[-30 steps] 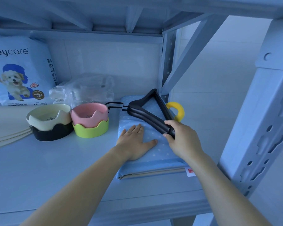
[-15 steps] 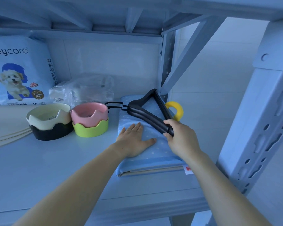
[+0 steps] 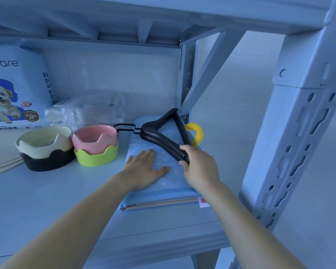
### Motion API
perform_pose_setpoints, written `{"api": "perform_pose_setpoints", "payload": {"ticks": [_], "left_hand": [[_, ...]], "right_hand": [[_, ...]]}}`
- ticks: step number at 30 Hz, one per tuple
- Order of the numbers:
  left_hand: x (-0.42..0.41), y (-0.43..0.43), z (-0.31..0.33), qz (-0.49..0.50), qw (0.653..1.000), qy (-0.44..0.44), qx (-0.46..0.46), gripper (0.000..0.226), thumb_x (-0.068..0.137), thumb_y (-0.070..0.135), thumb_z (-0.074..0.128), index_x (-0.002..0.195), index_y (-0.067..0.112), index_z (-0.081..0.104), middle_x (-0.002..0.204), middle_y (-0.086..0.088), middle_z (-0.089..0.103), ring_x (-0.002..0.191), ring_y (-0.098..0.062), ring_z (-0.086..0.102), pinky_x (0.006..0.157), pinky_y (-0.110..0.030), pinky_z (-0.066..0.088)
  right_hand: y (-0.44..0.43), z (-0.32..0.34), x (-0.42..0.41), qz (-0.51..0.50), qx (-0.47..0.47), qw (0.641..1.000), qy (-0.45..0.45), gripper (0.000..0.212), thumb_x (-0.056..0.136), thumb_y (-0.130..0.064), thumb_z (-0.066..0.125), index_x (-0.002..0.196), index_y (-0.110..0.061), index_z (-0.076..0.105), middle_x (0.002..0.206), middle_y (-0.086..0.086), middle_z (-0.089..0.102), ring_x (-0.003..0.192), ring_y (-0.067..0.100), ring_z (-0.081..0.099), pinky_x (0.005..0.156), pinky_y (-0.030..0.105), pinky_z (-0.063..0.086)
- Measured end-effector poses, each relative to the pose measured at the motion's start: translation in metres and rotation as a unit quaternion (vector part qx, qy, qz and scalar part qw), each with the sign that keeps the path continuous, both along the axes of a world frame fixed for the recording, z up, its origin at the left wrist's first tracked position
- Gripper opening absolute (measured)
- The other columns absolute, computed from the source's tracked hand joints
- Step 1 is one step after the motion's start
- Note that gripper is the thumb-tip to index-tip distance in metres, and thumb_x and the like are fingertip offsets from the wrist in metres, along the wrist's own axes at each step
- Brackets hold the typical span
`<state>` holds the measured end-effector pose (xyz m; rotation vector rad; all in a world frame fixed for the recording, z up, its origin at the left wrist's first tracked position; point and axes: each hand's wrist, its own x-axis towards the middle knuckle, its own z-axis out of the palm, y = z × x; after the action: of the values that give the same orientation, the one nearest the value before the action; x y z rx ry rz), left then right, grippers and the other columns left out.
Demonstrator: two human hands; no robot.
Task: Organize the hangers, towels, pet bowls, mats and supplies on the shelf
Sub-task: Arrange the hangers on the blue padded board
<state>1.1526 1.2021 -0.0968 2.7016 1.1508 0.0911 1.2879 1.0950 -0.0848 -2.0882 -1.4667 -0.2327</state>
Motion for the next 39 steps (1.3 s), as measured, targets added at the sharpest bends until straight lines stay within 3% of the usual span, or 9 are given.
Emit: {"api": "perform_pose_setpoints", "payload": {"ticks": [11, 34, 39], "left_hand": [[0.001, -0.005, -0.006, 0.022, 1.000, 0.005, 0.014, 0.085, 0.087, 0.069, 0.022, 0.150, 0.017, -0.002, 0.158, 0.005, -0.005, 0.145, -0.012, -0.005, 0.118, -0.041, -0.001], [0.005, 0.006, -0.004, 0.038, 0.999, 0.009, 0.012, 0.085, 0.087, 0.069, 0.022, 0.150, 0.016, -0.001, 0.158, 0.004, -0.005, 0.145, -0.011, -0.004, 0.118, -0.043, 0.002], [0.005, 0.009, -0.001, 0.033, 0.999, 0.011, 0.011, 0.085, 0.088, 0.068, 0.023, 0.150, 0.015, -0.001, 0.158, 0.004, -0.005, 0.145, -0.011, -0.004, 0.118, -0.043, 0.003]], "right_hand": [[-0.001, -0.002, 0.001, 0.010, 0.009, 1.000, -0.005, 0.042, 0.095, -0.022, 0.050, 0.136, -0.023, 0.041, 0.109, -0.001, 0.060, 0.097, 0.022, 0.055, 0.069, 0.026, 0.033], [0.001, 0.001, 0.010, 0.008, 0.000, 1.000, 0.015, 0.041, 0.094, -0.022, 0.052, 0.134, -0.025, 0.044, 0.115, -0.005, 0.060, 0.100, 0.018, 0.057, 0.071, 0.023, 0.034], [0.004, 0.001, 0.011, 0.003, -0.004, 1.000, 0.015, 0.042, 0.093, -0.021, 0.053, 0.135, -0.024, 0.044, 0.120, -0.005, 0.060, 0.103, 0.019, 0.057, 0.078, 0.025, 0.040]]}}
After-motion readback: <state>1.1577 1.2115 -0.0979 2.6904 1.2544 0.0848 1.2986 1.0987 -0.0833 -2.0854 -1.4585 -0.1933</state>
